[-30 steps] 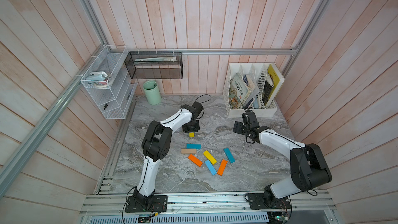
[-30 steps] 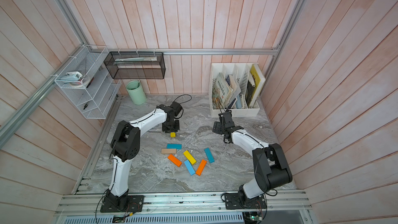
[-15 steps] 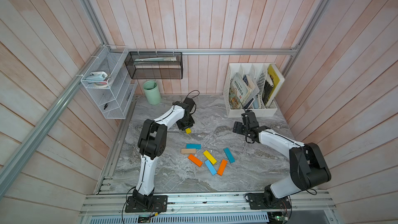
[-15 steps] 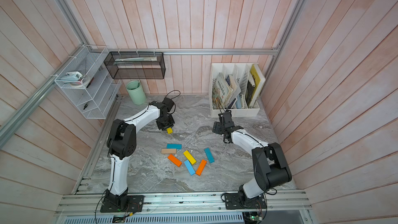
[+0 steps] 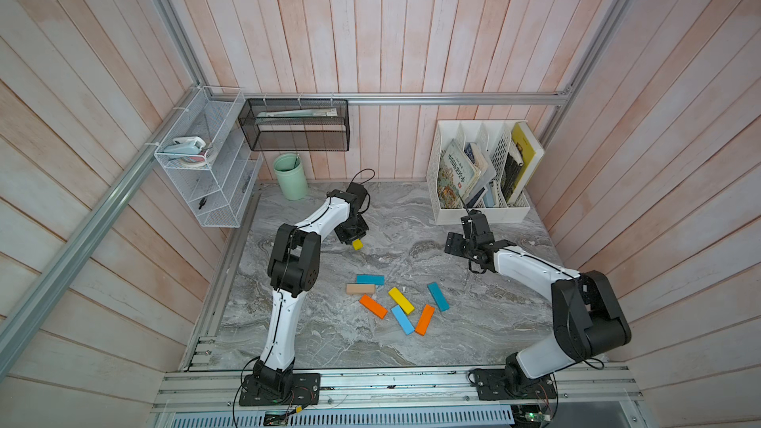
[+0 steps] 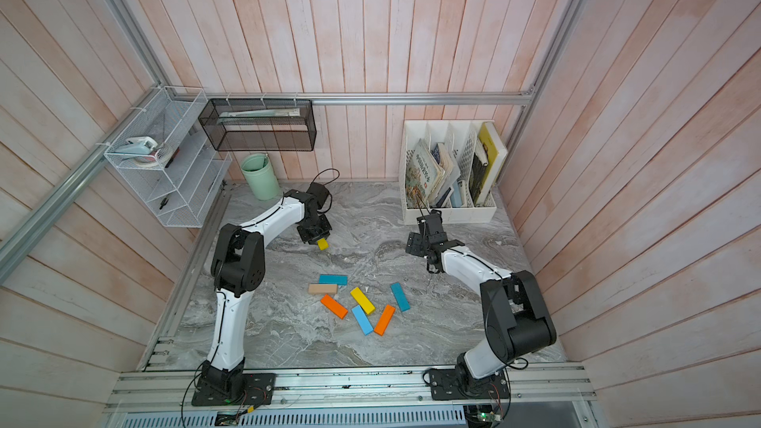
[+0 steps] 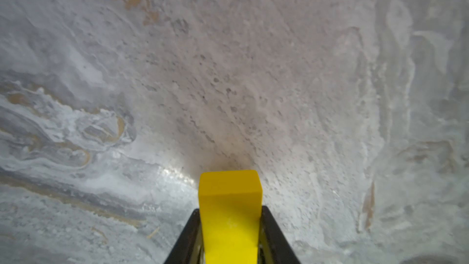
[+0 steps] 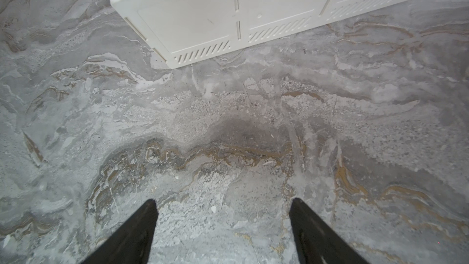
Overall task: Assemble a giraffe with building blocks
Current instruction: Place the building block at the center of the board.
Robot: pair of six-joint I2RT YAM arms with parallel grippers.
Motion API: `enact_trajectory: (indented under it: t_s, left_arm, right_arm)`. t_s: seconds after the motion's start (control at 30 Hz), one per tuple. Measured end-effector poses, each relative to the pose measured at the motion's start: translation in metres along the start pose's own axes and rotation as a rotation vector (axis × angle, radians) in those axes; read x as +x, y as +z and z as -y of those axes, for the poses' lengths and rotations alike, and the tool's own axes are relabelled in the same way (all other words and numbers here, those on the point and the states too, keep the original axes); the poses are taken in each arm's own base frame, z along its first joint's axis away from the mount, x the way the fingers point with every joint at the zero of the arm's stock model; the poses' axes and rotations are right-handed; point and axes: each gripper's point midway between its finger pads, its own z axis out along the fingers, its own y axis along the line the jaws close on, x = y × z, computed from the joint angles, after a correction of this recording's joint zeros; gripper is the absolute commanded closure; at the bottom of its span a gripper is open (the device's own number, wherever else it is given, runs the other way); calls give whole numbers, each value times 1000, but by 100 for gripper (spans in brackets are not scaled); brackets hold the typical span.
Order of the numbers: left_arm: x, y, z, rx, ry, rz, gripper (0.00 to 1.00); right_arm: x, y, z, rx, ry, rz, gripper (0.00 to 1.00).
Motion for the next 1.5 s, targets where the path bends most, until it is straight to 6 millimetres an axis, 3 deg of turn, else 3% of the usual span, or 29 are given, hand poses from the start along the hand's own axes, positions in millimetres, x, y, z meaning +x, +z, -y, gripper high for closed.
enact_trajectory:
  t_s: [0.3,0.4,0.57,0.73,1.2,1.5]
  left_arm:
    - [-2,1,-4,-19,21,13,100]
    - [6,10,-8,7,-29,-19,100]
    - [23,6,-7,124,-149,-59,100]
    - [22,4,4,175,-217,-66,100]
    - [19,0,6,173,-298,-62,100]
    - [33,-1,3,210,-448,-114,100]
  right_arm:
    - [1,1,0,-2,0,-2,15]
    - [1,2,-1,-5,0,-4,16]
    - [4,6,-2,-8,-1,-15,16]
    - [4,6,-2,-9,-1,-14,16]
    - [4,7,-3,-17,1,-7,15]
    - [3,7,-4,-20,1,-3,15]
